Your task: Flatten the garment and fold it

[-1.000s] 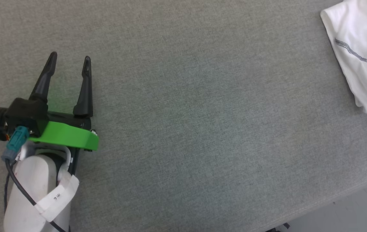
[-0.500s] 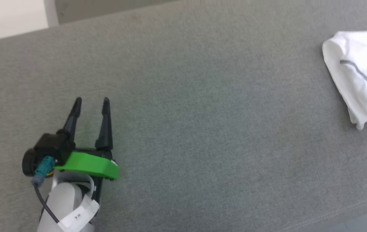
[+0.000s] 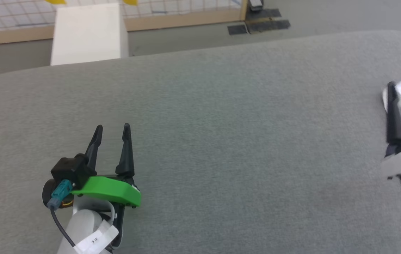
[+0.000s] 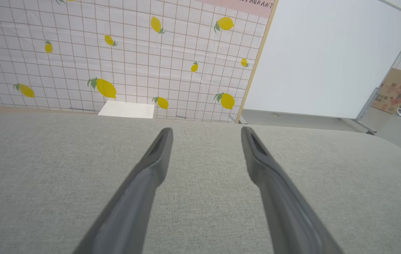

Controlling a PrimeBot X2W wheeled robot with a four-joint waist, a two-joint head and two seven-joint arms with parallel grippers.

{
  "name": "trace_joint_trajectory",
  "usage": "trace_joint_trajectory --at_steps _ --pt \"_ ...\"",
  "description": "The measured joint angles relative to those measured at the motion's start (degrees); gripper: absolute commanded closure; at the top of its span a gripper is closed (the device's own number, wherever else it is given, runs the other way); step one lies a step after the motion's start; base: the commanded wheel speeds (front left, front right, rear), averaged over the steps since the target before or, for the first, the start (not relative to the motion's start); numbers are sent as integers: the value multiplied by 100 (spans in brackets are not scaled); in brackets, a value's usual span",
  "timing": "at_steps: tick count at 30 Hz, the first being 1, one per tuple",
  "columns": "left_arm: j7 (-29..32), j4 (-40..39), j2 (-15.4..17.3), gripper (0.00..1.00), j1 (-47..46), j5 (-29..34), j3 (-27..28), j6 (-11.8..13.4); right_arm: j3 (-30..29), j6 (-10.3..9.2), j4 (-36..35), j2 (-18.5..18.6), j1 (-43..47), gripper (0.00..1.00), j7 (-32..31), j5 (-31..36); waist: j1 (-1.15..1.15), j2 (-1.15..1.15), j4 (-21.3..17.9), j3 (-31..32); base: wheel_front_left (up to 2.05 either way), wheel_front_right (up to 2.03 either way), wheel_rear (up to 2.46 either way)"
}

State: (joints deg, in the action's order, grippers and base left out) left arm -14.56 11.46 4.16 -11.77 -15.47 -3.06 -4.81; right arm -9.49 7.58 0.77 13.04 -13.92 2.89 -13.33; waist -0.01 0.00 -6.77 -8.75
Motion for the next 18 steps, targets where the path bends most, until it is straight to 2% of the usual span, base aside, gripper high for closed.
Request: trace_joint_trajectory --at_steps 7,18 --pt "-18 23 -71 0 90 -8 -21 41 275 1 -261 -244 560 0 134 62 0 0 430 332 0 0 0" --pt "-19 56 -101 0 300 -27 -198 91 413 0 -114 -754 1285 0 470 313 0 0 842 654 0 0 0"
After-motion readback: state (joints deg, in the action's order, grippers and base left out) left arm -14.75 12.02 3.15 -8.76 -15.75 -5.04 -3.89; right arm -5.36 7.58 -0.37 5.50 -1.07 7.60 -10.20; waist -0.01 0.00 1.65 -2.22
